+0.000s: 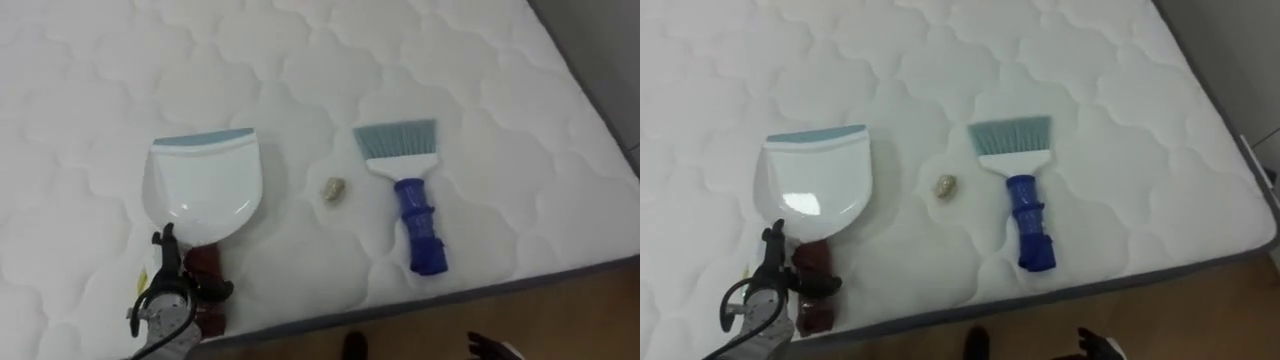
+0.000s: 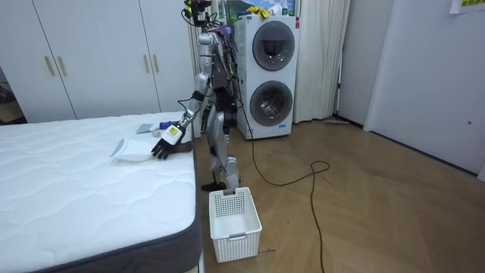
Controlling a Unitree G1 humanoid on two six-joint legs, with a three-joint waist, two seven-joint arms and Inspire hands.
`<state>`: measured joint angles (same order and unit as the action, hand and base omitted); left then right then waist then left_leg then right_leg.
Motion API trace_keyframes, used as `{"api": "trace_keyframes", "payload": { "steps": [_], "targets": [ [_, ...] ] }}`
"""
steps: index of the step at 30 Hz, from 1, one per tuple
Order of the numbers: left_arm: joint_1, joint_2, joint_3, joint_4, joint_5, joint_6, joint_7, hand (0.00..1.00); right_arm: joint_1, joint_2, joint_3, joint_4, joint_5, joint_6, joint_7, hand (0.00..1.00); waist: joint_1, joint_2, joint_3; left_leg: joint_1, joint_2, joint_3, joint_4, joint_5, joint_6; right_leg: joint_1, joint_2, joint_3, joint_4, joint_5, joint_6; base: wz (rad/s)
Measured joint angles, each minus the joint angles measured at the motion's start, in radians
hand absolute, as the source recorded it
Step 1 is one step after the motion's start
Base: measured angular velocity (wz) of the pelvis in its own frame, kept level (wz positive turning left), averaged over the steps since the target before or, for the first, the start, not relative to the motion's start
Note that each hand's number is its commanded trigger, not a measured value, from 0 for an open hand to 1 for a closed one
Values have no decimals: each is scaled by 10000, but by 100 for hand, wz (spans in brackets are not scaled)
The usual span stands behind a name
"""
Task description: Clean bed
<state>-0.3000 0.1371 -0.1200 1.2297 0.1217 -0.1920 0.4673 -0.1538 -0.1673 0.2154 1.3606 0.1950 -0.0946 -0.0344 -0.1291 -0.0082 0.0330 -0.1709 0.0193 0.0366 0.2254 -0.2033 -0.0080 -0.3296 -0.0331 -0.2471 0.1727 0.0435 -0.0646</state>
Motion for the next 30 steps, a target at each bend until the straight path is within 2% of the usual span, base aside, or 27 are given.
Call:
{"api": "trace_keyframes", "payload": {
  "steps": [5,10,16,30],
  "targets": [
    [-42,1,1,-34,148,0,271,0,24,-48,349,0,363,-31,-71,0,16,57,-45,-117,13,1,179,0,-5,-57,10,-3,28,72,-114,0],
    [-135,1,-15,-122,409,0,514,0,5,-74,490,-1,465,-73,-64,0,30,83,-60,-137,9,25,311,-7,3,-61,-14,4,126,60,-116,0],
    [-138,16,-19,-620,466,-8,951,0,40,-211,494,15,483,-142,-45,0,107,284,-158,-148,7,31,296,-7,6,-93,1,43,118,60,-115,-1],
    [-137,71,-37,-837,470,-72,1200,0,74,-252,703,32,632,-140,50,0,236,257,-115,62,-10,22,-32,-3,9,-37,4,59,107,-16,-58,0]
  ]
}}
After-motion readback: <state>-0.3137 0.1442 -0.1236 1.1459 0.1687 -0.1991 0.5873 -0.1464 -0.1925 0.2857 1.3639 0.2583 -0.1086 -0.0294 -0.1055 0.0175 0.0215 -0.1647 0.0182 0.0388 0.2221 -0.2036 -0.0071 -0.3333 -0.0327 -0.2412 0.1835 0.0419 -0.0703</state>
